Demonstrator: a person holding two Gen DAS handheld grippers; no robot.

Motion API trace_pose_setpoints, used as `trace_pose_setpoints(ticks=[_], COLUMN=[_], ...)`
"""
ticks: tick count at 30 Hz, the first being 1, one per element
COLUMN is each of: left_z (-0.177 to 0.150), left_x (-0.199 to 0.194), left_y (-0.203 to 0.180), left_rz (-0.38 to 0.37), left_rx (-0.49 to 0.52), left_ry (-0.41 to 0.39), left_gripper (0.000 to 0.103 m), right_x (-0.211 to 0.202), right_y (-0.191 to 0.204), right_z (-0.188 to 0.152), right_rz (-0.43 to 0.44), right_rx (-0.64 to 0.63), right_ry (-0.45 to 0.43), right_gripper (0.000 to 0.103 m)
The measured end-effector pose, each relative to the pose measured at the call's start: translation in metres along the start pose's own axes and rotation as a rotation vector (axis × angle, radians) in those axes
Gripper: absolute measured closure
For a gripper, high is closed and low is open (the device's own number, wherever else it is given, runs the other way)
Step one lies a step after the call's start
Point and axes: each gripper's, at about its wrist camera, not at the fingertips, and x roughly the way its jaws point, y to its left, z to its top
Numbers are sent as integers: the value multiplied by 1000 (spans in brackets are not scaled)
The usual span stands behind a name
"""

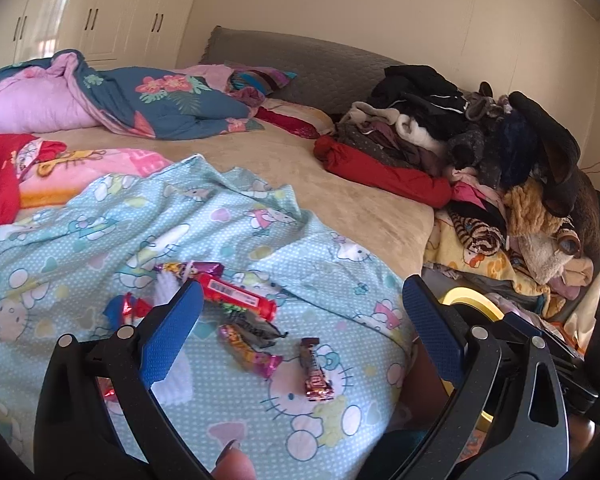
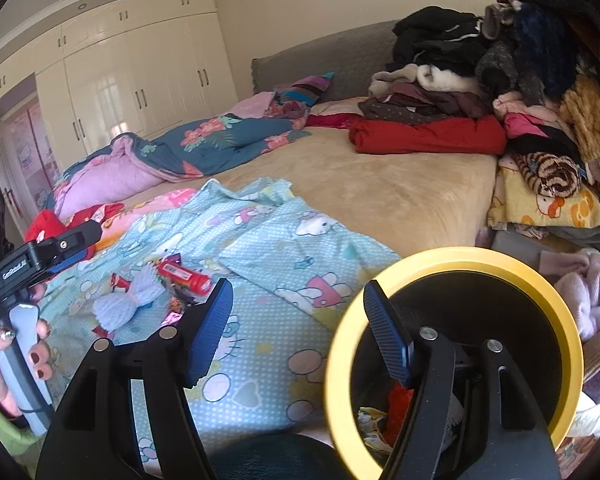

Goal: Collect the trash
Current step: 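Move both open tools back toward the remaining candies on the bed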

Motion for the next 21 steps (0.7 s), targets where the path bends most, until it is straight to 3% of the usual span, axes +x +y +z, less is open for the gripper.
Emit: trace_pose_setpoints(ticks=[21], left_z=[2], left_x=[-20], left_y=[67], left_rz=[73], left_rx=[-111], left_ry=[-29], left_gripper=[12], right_x=[22], right_y=[65], right_z=[-1], right_rz=[94], right_rx=[-116], right_ry=[51], right_gripper=[36])
